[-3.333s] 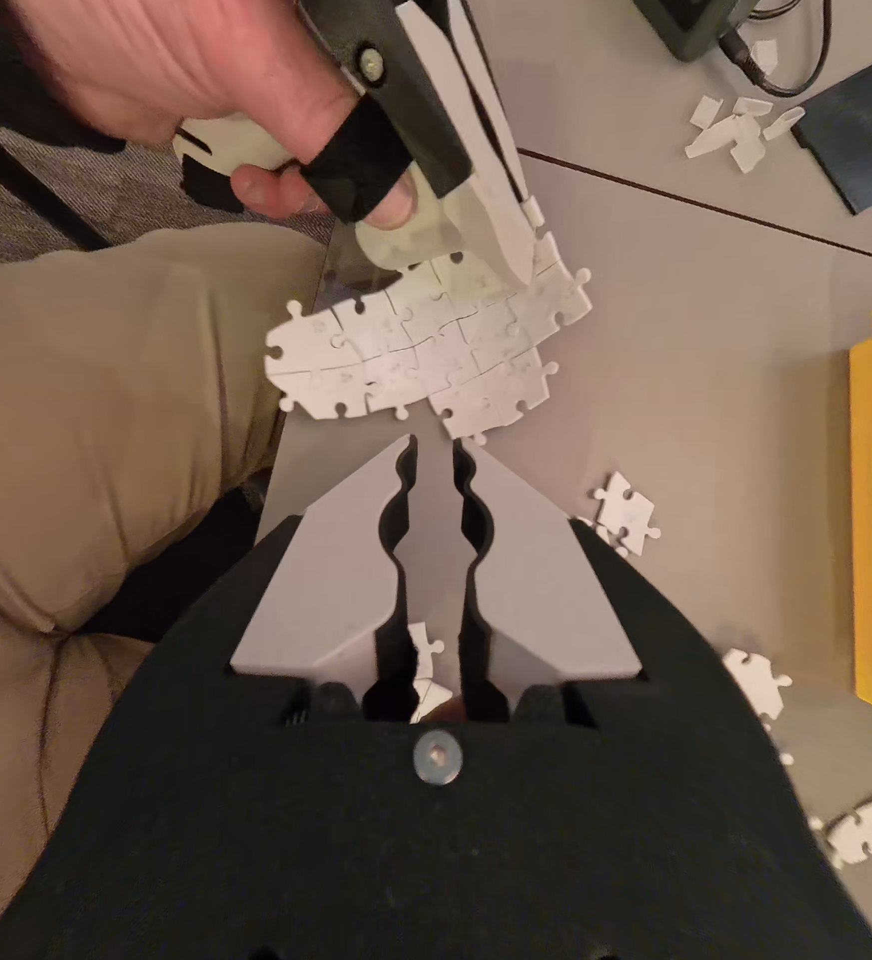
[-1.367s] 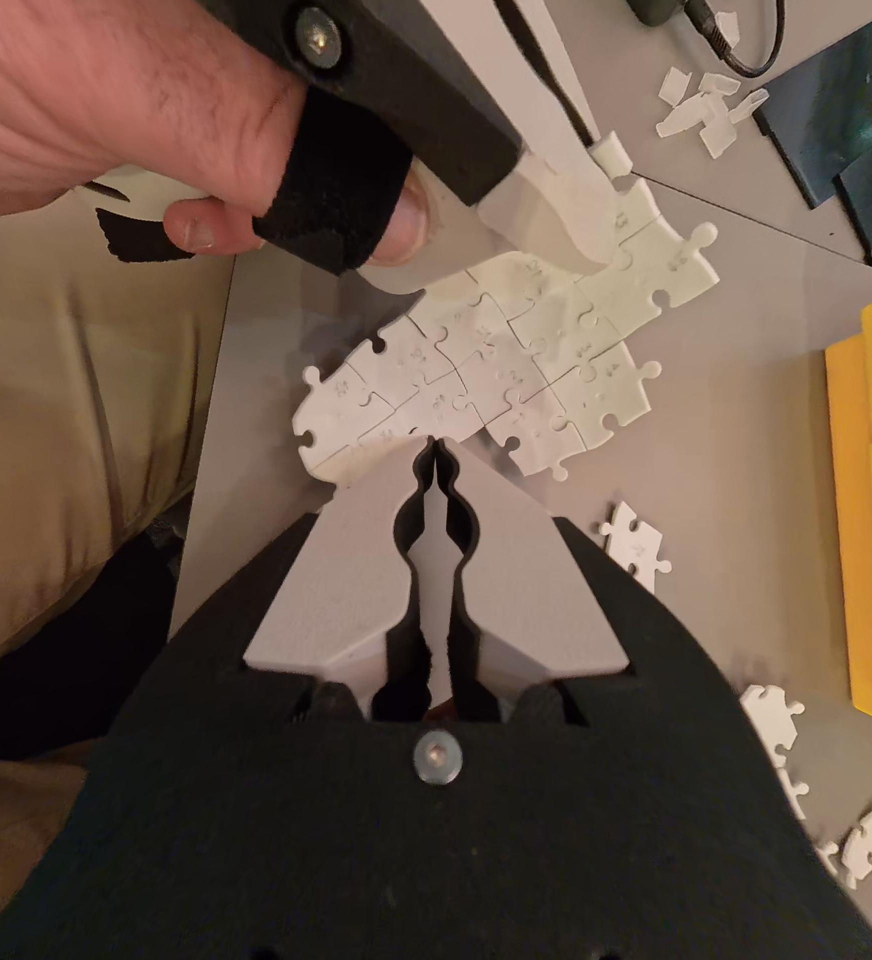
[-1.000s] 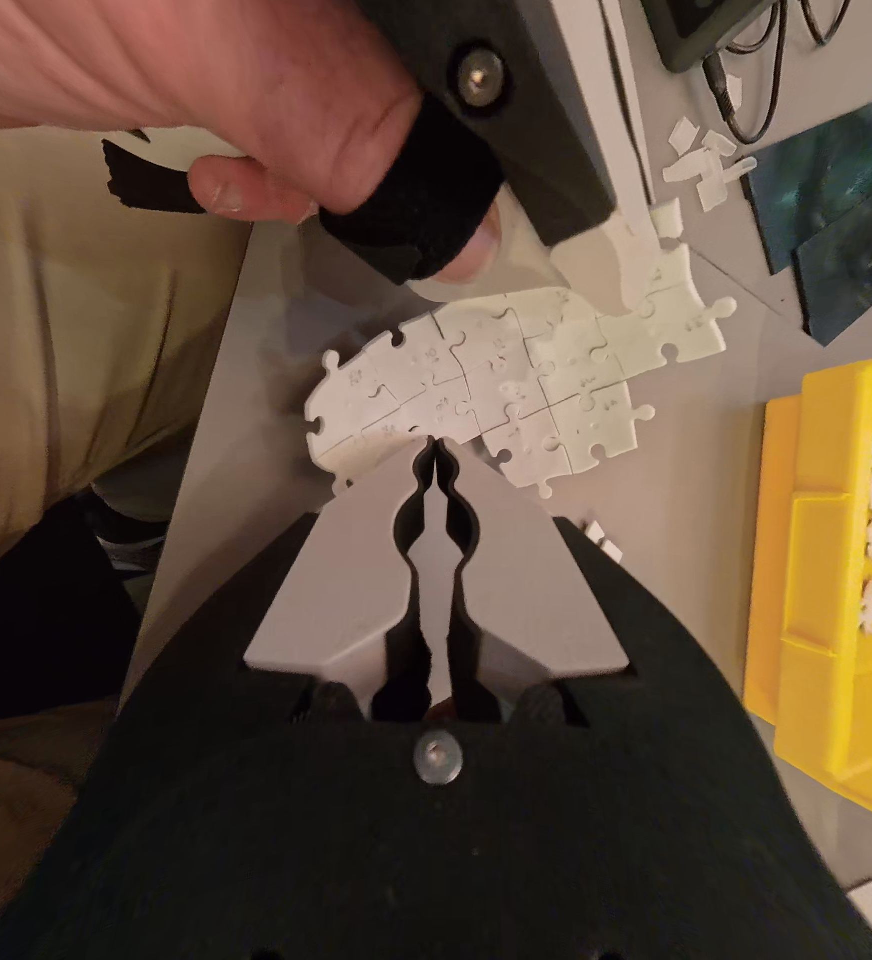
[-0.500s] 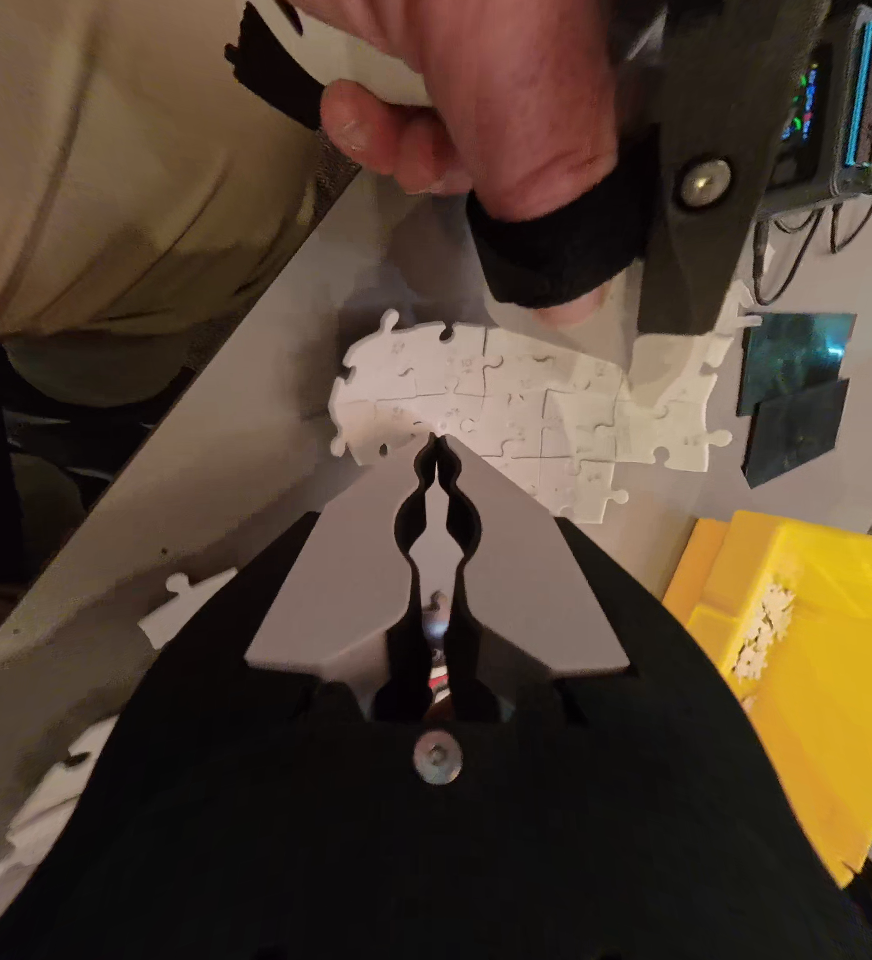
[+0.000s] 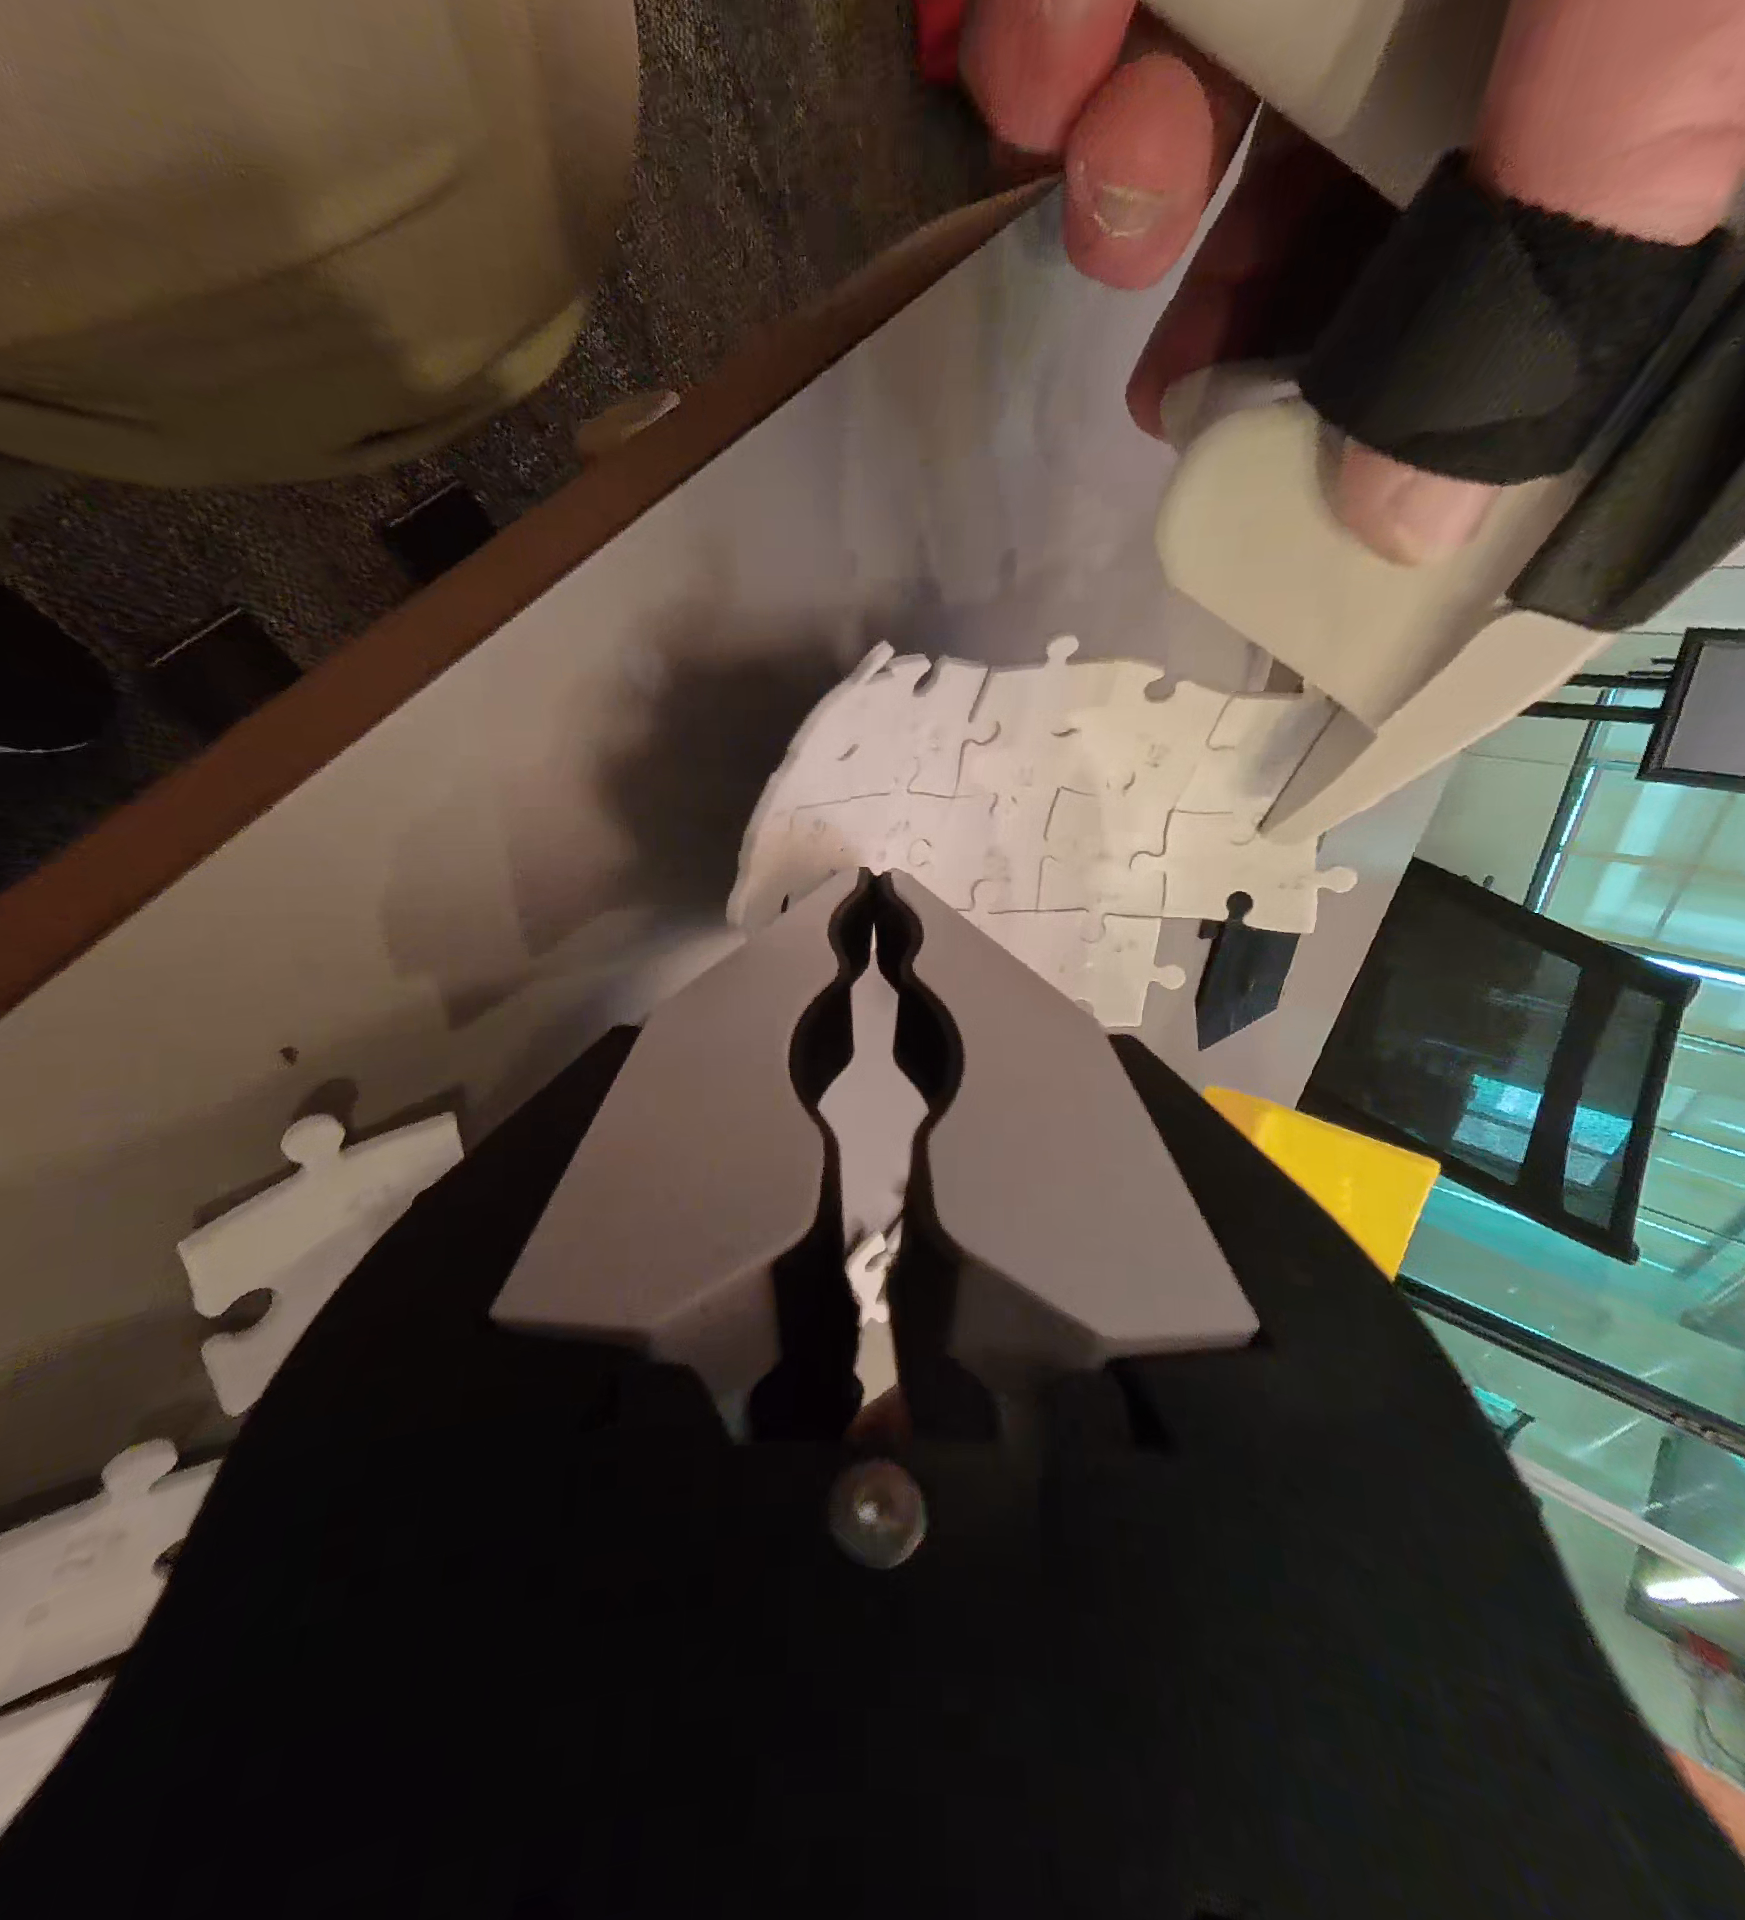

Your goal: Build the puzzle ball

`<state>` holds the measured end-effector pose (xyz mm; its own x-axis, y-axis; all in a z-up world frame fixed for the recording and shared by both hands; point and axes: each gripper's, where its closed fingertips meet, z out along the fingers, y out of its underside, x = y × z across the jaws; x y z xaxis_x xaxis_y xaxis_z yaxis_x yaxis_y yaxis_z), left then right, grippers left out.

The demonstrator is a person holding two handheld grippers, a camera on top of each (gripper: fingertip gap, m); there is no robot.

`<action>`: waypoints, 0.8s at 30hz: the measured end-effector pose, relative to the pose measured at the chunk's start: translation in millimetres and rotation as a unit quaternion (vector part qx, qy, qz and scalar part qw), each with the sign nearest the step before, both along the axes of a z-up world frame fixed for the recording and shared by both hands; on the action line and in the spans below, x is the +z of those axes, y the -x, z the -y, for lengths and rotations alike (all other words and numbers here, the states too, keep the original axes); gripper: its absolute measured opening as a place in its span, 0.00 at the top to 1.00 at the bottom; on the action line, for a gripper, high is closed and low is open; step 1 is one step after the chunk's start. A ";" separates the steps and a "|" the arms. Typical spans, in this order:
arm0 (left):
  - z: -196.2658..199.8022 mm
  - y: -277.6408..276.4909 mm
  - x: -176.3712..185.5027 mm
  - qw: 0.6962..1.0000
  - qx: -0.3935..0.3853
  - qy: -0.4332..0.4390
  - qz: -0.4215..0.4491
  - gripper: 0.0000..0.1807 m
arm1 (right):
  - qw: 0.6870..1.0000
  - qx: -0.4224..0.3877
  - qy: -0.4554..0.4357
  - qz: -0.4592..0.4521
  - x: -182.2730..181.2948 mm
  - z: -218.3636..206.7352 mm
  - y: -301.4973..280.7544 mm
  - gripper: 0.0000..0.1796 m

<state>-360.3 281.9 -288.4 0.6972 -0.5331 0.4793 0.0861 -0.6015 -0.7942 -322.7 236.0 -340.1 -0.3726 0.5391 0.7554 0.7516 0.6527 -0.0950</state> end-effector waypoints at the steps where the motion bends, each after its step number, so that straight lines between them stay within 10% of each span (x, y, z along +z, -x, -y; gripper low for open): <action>1: 2.2 -0.9 -0.8 1.000 -0.012 0.007 0.002 0.90 | 1.000 0.002 -0.002 -0.001 -0.1 0.1 0.0 1.00; 24: 1.6 -3.1 -18.5 0.999 -0.008 0.014 -0.030 0.98 | 0.994 -0.078 0.047 -0.067 44.1 -14.6 -5.7 1.00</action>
<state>-357.2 280.3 -306.9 0.7158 -0.5322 0.4522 0.0292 -0.6242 -0.7808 -316.9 250.6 -296.0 -0.1790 0.6528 0.7361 0.8190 0.5134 -0.2561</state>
